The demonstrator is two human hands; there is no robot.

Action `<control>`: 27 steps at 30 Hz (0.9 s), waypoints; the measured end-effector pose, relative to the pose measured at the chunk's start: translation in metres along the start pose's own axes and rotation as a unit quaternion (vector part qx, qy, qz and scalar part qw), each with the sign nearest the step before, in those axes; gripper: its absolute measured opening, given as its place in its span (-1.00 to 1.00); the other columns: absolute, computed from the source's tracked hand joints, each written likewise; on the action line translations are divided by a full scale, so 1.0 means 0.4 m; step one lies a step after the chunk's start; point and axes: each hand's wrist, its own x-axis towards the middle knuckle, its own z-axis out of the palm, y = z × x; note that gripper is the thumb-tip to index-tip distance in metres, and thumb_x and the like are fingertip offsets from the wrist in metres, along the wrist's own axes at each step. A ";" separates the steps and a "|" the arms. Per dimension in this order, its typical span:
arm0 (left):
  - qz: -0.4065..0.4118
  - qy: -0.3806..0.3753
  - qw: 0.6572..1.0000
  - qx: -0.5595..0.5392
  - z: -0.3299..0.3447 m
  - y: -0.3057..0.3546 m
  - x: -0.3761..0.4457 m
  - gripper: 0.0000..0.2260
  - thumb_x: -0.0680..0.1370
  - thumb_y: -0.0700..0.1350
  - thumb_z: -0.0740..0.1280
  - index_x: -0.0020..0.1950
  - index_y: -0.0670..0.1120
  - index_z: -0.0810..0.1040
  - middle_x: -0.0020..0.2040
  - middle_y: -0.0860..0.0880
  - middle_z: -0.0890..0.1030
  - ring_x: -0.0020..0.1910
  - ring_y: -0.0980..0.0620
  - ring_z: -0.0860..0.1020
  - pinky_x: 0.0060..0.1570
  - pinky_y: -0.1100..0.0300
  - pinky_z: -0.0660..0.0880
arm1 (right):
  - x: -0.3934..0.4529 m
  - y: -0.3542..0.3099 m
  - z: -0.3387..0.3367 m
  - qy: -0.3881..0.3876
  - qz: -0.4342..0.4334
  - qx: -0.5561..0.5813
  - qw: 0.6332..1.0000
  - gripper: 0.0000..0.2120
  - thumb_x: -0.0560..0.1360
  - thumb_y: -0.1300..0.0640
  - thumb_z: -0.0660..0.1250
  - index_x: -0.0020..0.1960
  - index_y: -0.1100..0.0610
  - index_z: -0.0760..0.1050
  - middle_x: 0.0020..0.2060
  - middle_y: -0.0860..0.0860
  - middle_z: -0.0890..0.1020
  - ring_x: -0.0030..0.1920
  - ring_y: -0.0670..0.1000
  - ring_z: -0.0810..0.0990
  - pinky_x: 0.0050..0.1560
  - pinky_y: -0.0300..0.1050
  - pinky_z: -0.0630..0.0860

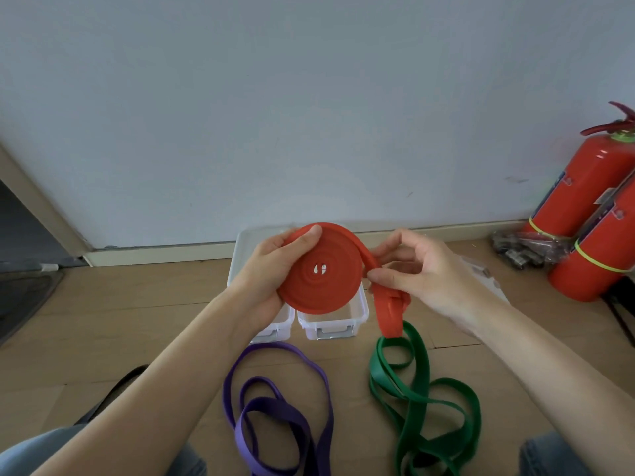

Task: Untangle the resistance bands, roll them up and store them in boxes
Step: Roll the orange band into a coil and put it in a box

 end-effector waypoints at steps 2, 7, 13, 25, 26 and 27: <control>0.003 0.025 1.000 -0.015 0.002 -0.003 0.004 -0.75 0.46 -0.04 0.35 0.05 -0.15 0.60 -0.14 -0.10 0.67 -0.28 0.05 0.64 -0.25 0.21 0.60 | 0.001 0.000 0.010 0.021 -0.016 -0.025 0.999 -0.77 0.35 0.13 0.47 -0.08 0.15 0.49 -0.20 0.01 0.70 -0.23 0.03 0.66 -0.39 -0.10 0.53; 0.022 0.085 0.995 -0.056 0.017 -0.028 0.005 -0.72 0.53 -0.06 0.32 0.15 -0.20 0.56 -0.04 -0.15 0.65 -0.20 0.01 0.62 -0.17 0.15 0.59 | 0.000 0.017 0.046 0.044 -0.022 0.042 0.998 -0.67 0.28 0.04 0.43 -0.04 0.16 0.47 -0.22 0.05 0.70 -0.33 -0.03 0.66 -0.45 -0.24 0.51; 0.034 0.051 0.998 0.021 0.013 -0.042 -0.001 -0.73 0.52 -0.06 0.32 0.15 -0.16 0.55 0.04 -0.15 0.65 -0.10 0.01 0.62 -0.15 0.20 0.58 | -0.002 0.021 0.035 0.055 -0.002 0.073 0.996 -0.81 0.42 0.25 0.42 -0.01 0.15 0.47 -0.30 0.07 0.67 -0.42 -0.10 0.59 -0.45 -0.29 0.45; 0.156 0.021 0.968 0.194 0.004 -0.054 0.011 -0.91 0.46 -0.11 0.41 -0.14 0.09 0.67 -0.19 0.10 0.68 -0.21 0.19 0.62 -0.24 0.36 0.52 | 0.002 0.022 0.001 -0.020 0.008 -0.010 1.000 -0.72 0.44 0.13 0.40 0.14 0.01 0.55 -0.01 -0.06 0.67 -0.09 -0.05 0.66 -0.04 -0.20 0.60; 0.144 0.036 0.972 0.180 0.002 -0.057 0.013 -0.93 0.46 -0.10 0.42 -0.14 0.08 0.67 -0.19 0.08 0.68 -0.21 0.18 0.62 -0.25 0.34 0.52 | 0.002 0.024 -0.001 -0.018 0.032 0.012 0.999 -0.75 0.43 0.13 0.41 0.11 0.08 0.56 -0.04 0.01 0.68 -0.12 -0.01 0.67 -0.06 -0.19 0.61; 0.132 0.046 0.975 0.170 0.003 -0.062 0.014 -0.94 0.46 -0.09 0.42 -0.14 0.07 0.67 -0.20 0.08 0.68 -0.22 0.18 0.62 -0.27 0.33 0.52 | 0.003 0.028 -0.001 -0.027 0.054 0.037 0.997 -0.78 0.44 0.15 0.40 0.08 0.14 0.57 -0.08 0.10 0.69 -0.16 0.03 0.67 -0.08 -0.19 0.60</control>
